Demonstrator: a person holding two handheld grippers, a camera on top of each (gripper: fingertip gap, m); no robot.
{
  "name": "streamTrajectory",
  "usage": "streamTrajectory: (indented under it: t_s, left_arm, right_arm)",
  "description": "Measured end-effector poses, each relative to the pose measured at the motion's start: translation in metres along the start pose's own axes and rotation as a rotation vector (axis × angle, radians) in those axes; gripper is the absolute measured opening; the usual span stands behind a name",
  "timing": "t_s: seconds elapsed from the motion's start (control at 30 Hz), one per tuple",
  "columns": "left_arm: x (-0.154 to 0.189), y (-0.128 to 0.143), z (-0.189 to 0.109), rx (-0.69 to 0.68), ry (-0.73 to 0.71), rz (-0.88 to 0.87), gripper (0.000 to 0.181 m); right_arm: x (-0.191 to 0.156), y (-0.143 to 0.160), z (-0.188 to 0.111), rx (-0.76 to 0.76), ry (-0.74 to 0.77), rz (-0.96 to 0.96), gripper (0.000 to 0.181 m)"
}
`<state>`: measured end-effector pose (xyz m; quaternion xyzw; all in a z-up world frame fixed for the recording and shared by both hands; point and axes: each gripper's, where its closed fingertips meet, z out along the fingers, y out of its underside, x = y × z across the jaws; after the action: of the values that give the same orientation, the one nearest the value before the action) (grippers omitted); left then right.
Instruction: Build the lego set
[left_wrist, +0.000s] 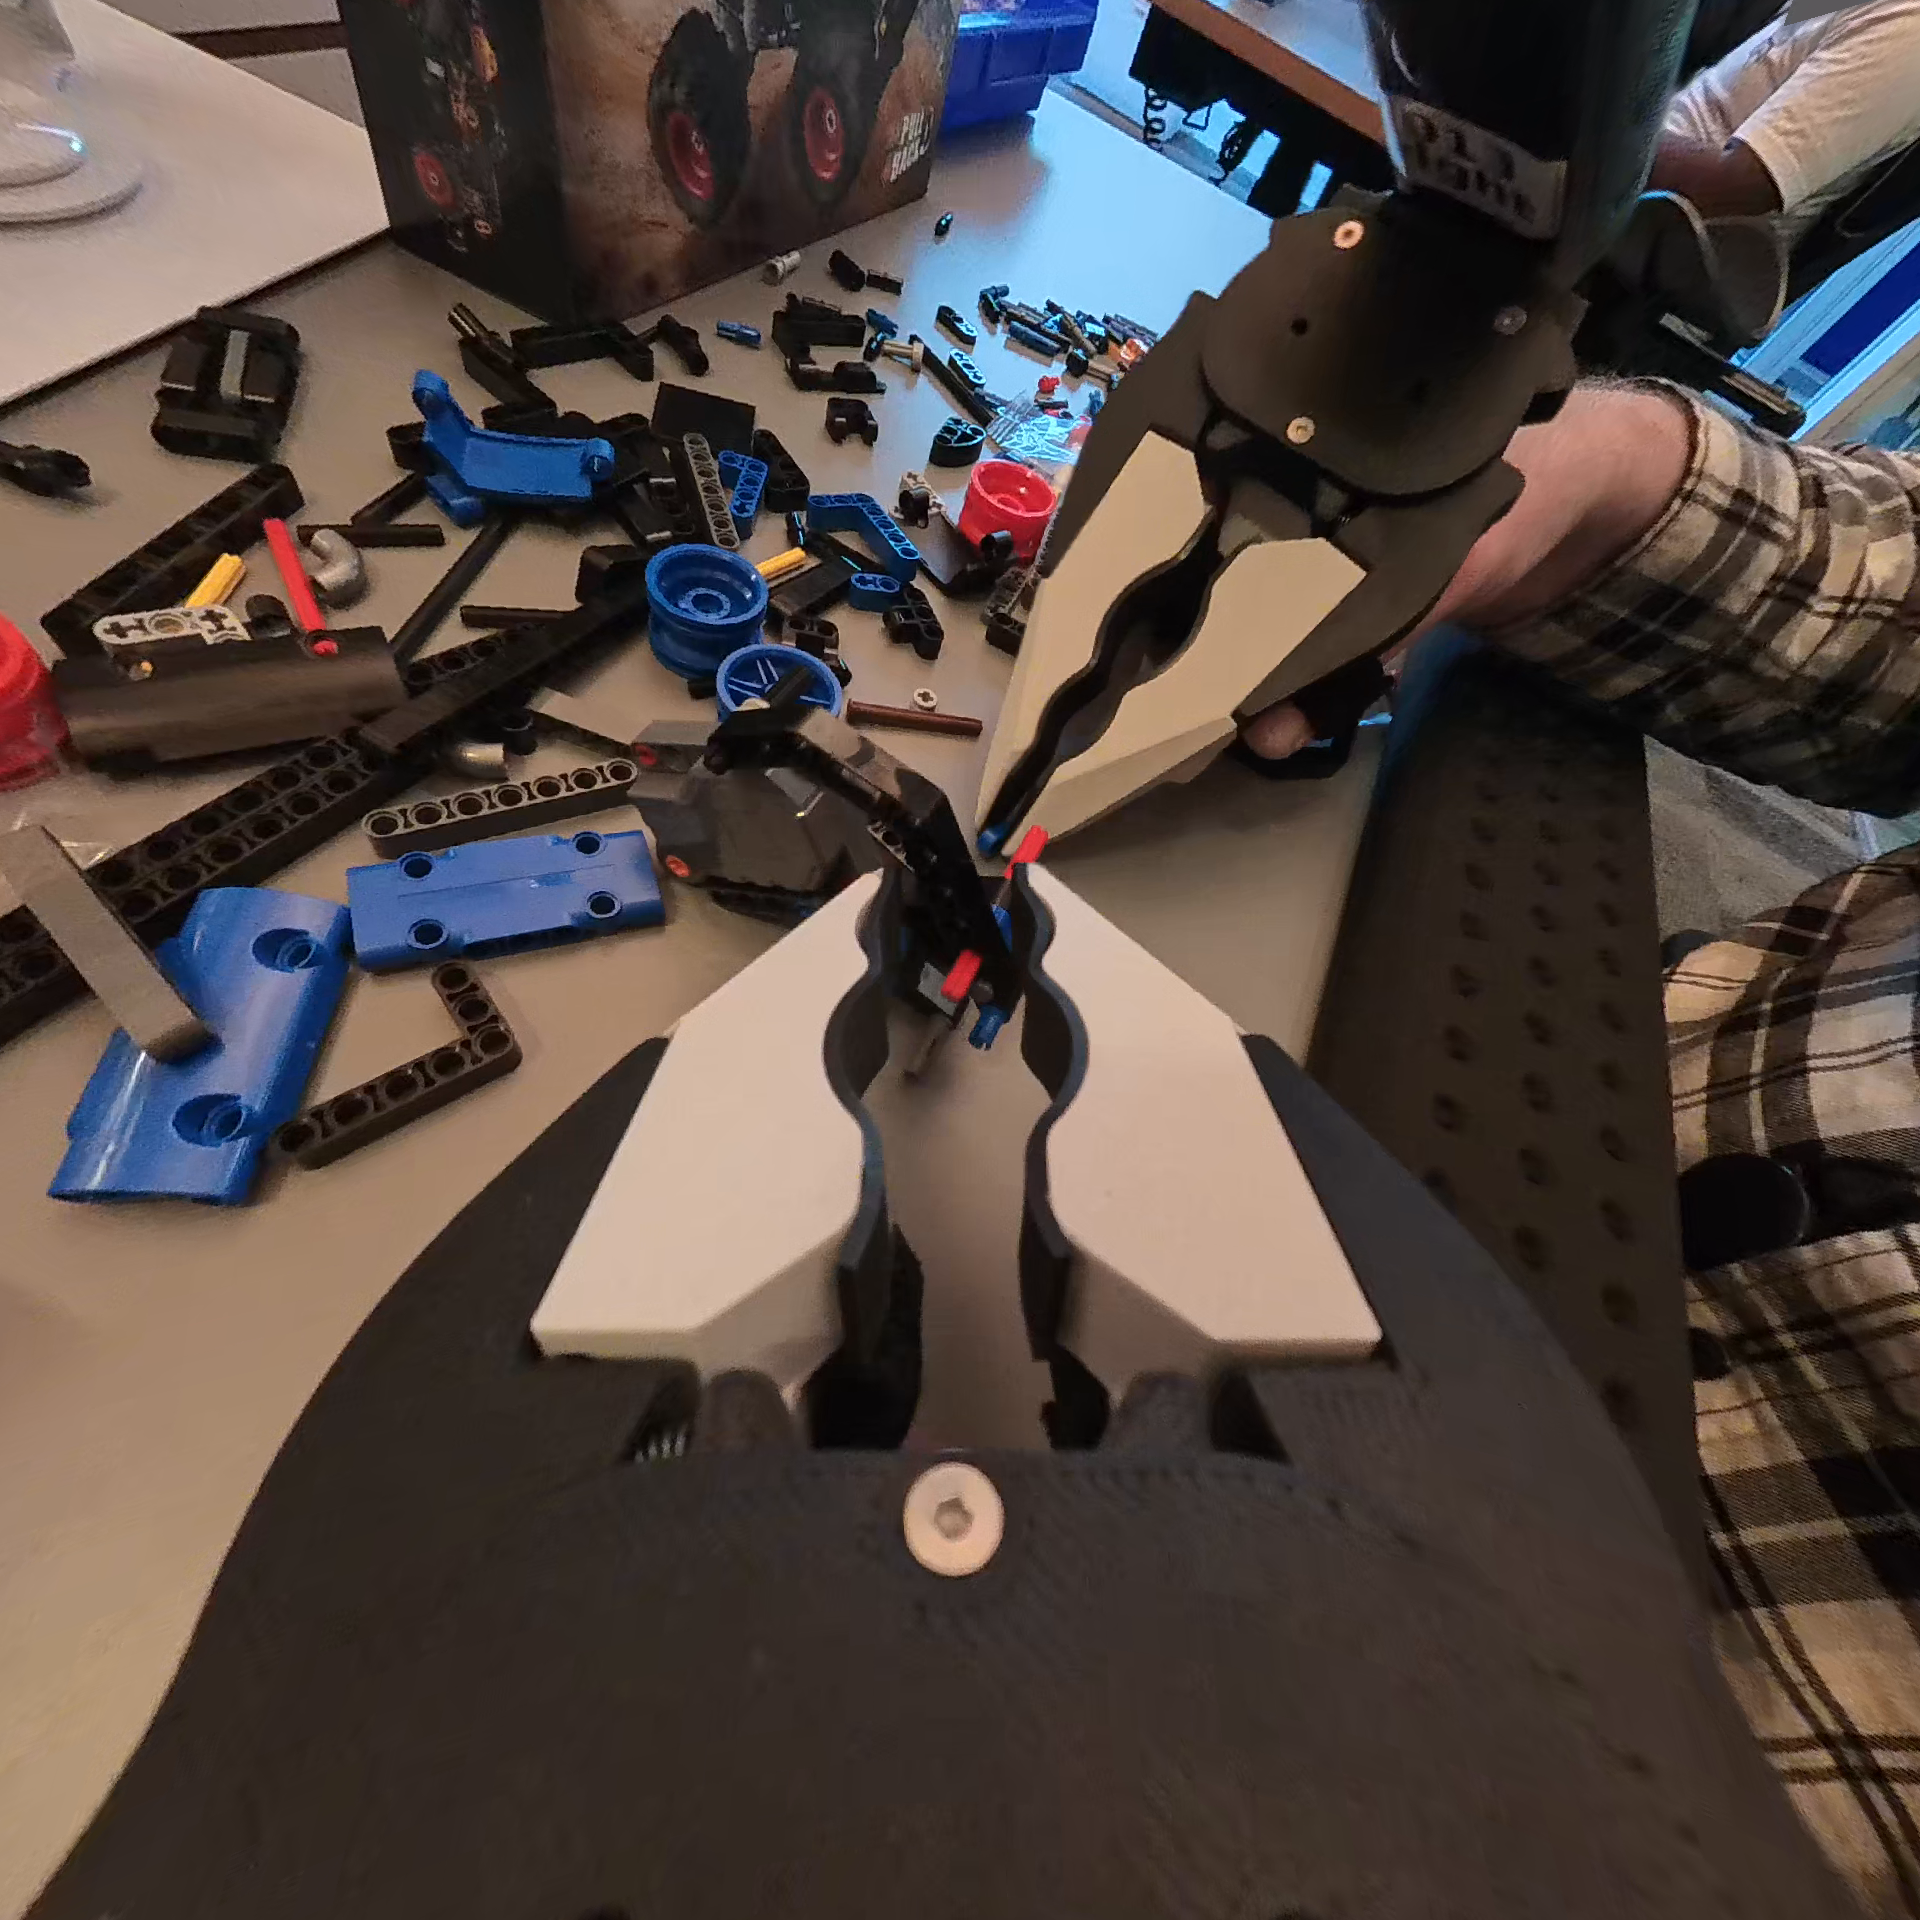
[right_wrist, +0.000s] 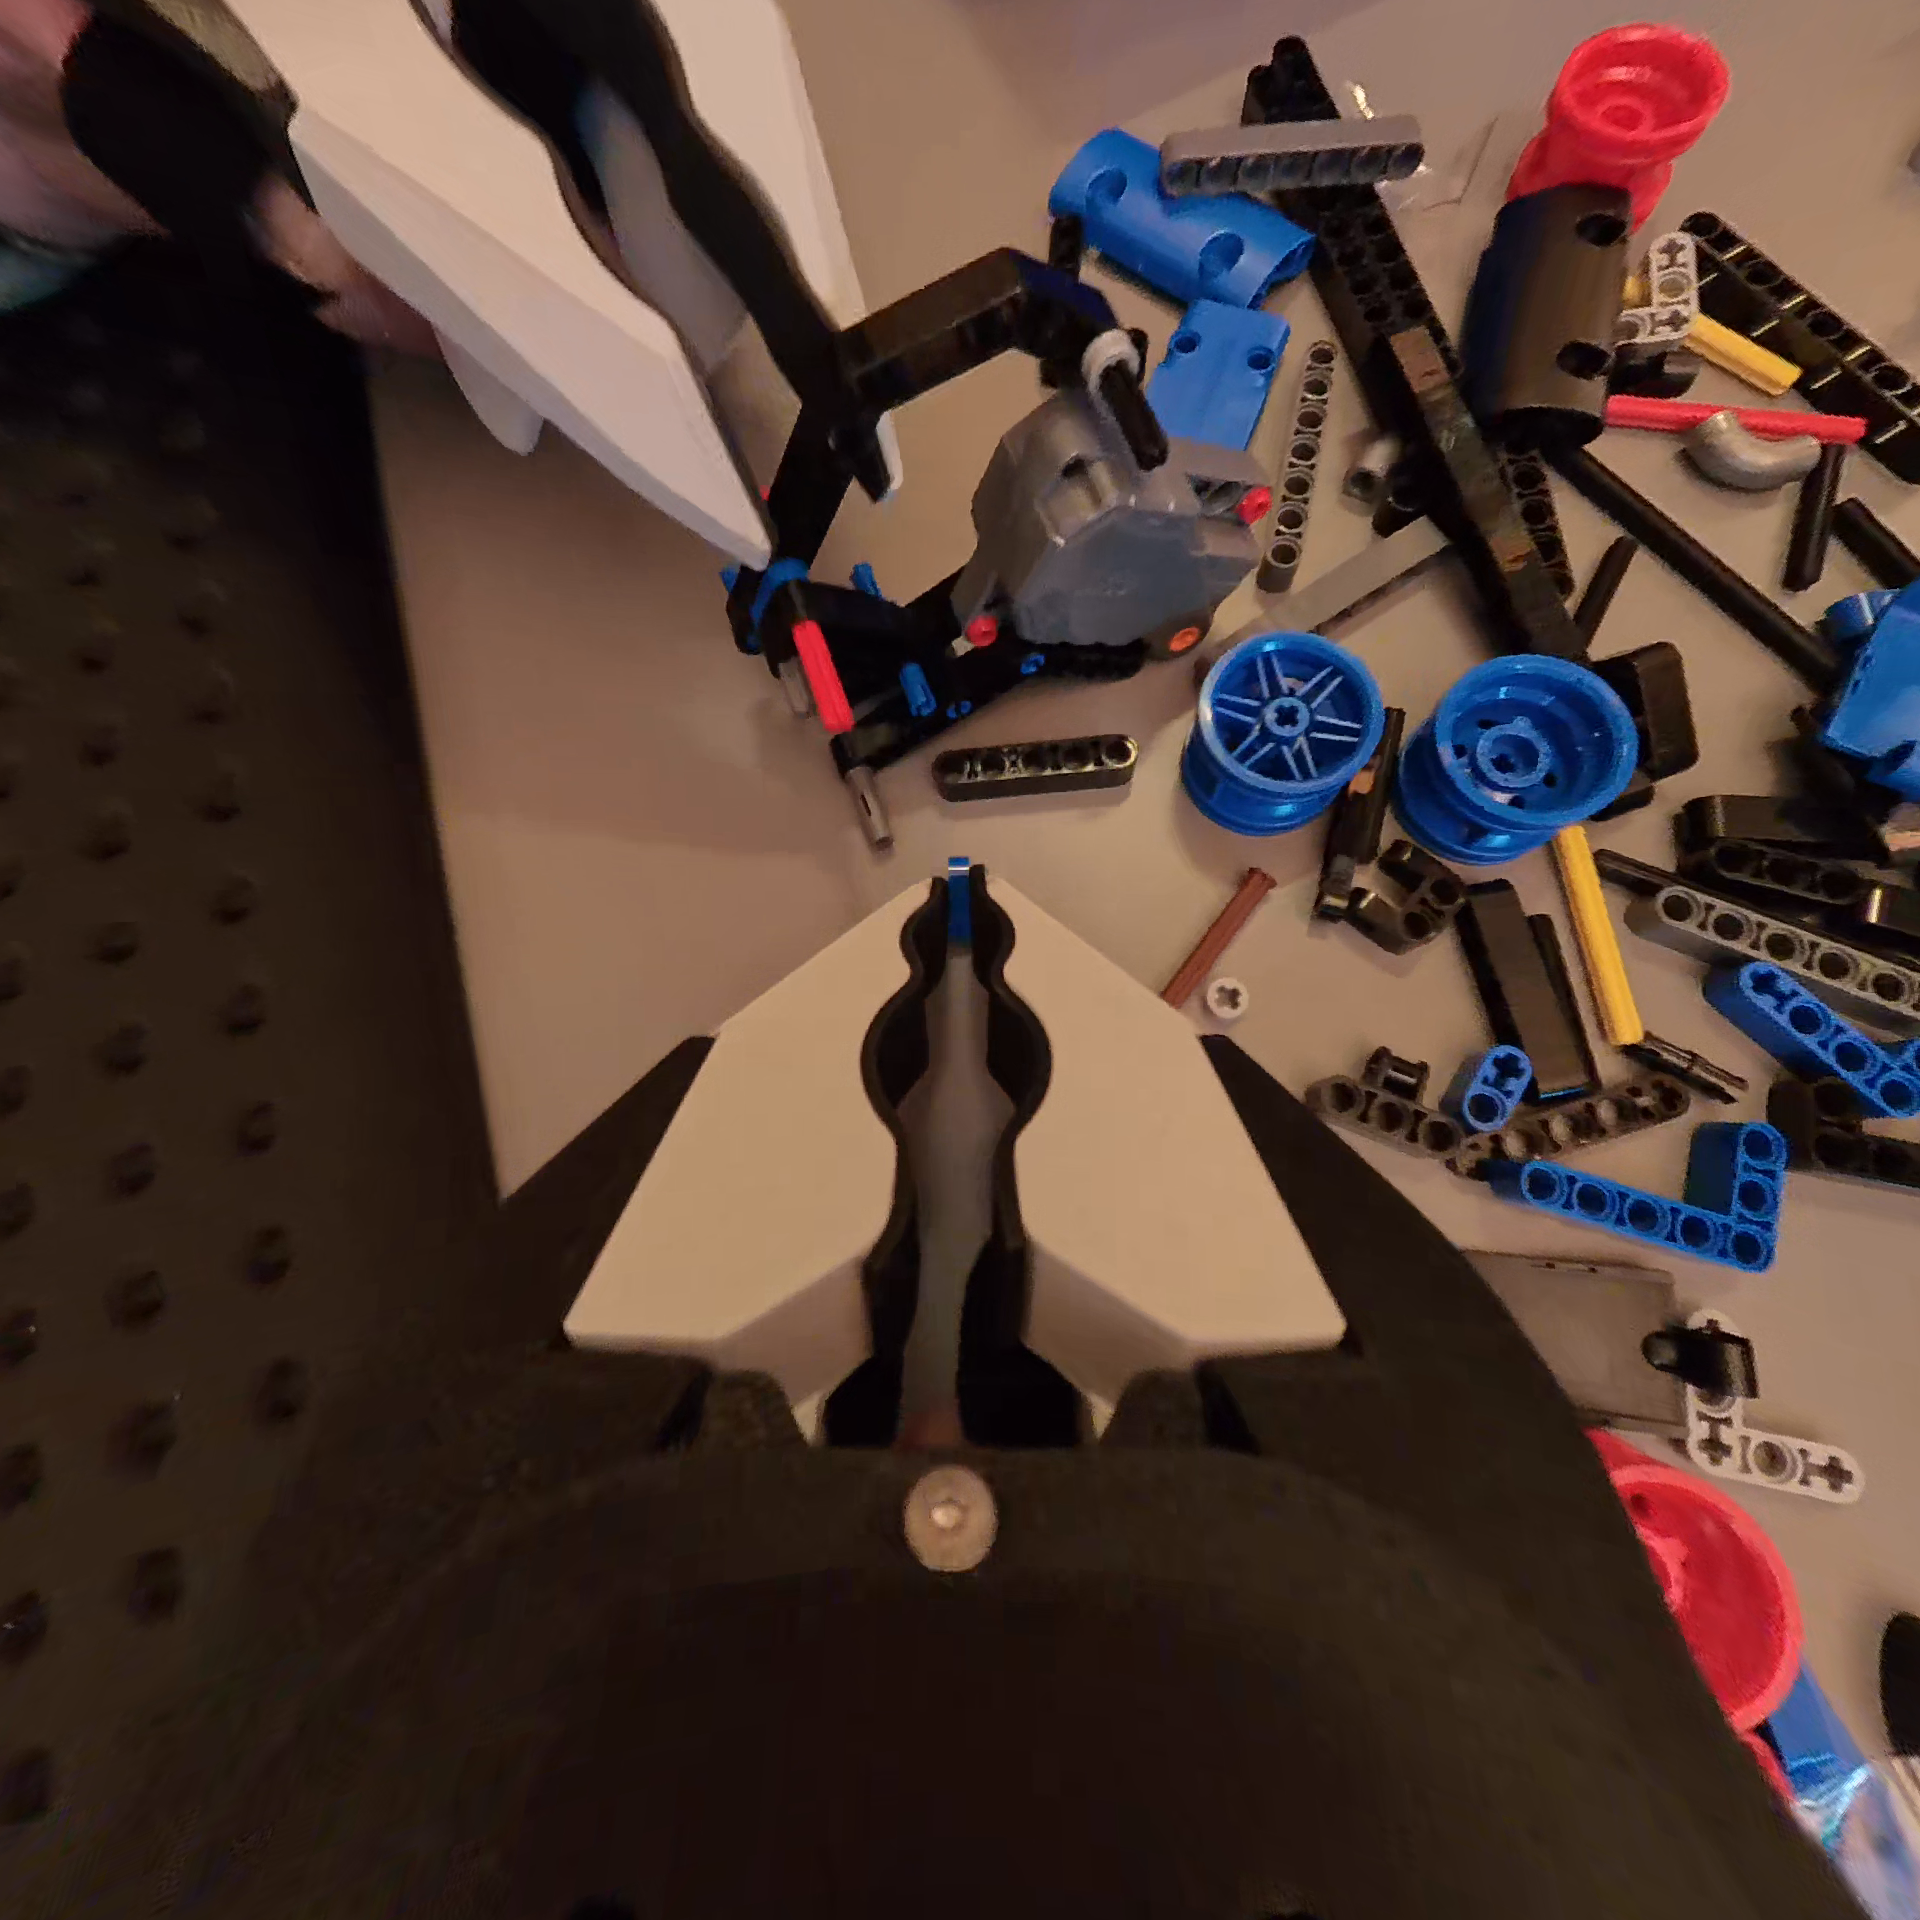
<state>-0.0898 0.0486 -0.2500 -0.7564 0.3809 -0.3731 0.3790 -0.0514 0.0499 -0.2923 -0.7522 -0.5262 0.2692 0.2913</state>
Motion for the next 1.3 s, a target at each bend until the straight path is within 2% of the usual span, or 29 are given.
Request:
streamTrajectory:
  t_s: [0.33, 0.6, 0.73, 0.93, 1.1, 1.3]
  left_arm:
    - [0.001, 0.005, 0.003, -0.024, -0.010, 0.042, 0.016]
    - [0.000, 0.000, 0.001, 0.003, -0.011, 0.053, 0.017]
    - [-0.001, -0.007, -0.005, 0.045, -0.007, 0.045, 0.019]
    - [-0.012, -0.014, -0.018, 0.094, -0.045, 0.032, 0.021]
    - [-0.011, -0.014, -0.018, 0.093, -0.033, 0.028, 0.021]
    - [-0.006, -0.008, -0.009, 0.055, -0.015, 0.044, 0.021]
  right_arm:
    - [-0.002, 0.002, 0.000, -0.006, -0.003, -0.035, 0.003]
    - [0.000, -0.002, -0.004, 0.021, 0.004, -0.050, 0.021]
    - [0.003, -0.006, -0.007, 0.045, 0.021, -0.061, 0.019]
    - [0.010, -0.012, -0.012, 0.084, 0.050, -0.057, 0.000]
    - [0.013, -0.014, -0.013, 0.098, 0.061, -0.053, 0.000]
    - [0.011, -0.018, -0.015, 0.124, 0.057, -0.057, 0.009]
